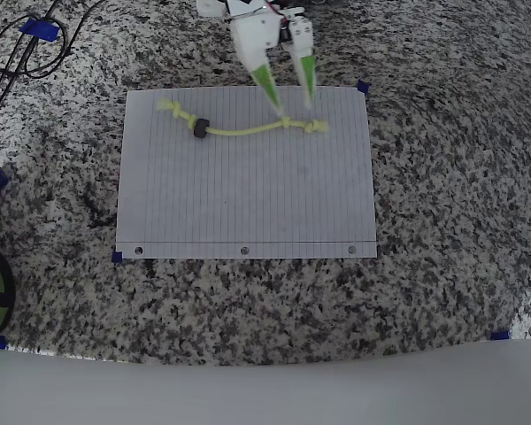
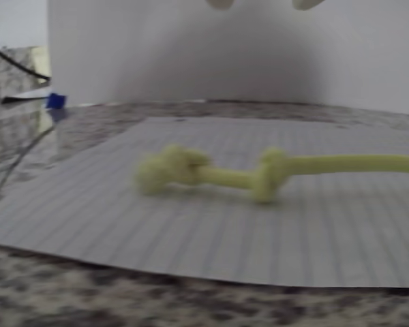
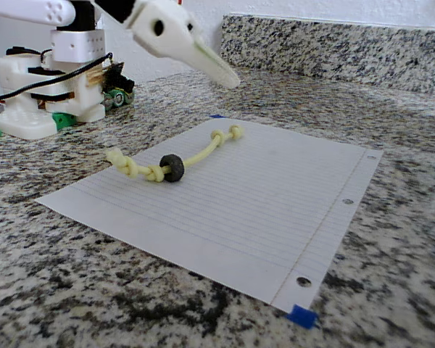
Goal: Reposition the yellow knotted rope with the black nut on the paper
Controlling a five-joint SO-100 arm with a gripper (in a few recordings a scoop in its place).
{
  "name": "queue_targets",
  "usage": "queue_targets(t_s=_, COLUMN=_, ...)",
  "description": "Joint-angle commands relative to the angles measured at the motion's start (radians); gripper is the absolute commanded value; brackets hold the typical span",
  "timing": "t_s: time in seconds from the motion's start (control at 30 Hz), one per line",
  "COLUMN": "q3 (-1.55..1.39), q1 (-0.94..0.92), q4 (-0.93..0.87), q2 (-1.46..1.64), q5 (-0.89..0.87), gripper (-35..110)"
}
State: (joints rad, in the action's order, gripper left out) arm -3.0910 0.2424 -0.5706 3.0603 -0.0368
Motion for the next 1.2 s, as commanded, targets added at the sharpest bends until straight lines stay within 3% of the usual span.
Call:
queue_targets(t_s=0.0, q3=0.087, q1=-0.078, q4=-0.014, q2=-0.04, q5=0.195, gripper=28)
queue_targets(t_s=0.2, q3=0.207, q1=-0.218, q4=-0.071, q2=-0.135, q5=0.488, gripper=0)
queue_targets(t_s=0.43, q3=0.218, q1=-0.322, q4=-0.141, q2=-0.041, q5=0.89, gripper=0)
queue_targets(t_s=0.67, q3=0.225, q1=-0.314, q4=-0.354, q2=0.115, q5=1.259, gripper=0)
queue_targets(t_s=0.87, q3=0.245, q1=-0.282, q4=-0.575, q2=0.219, q5=1.416, gripper=0)
queue_targets(t_s=1.17, q3=0.126, q1=-0.265, q4=-0.563, q2=0.333, q5=1.563, gripper=0)
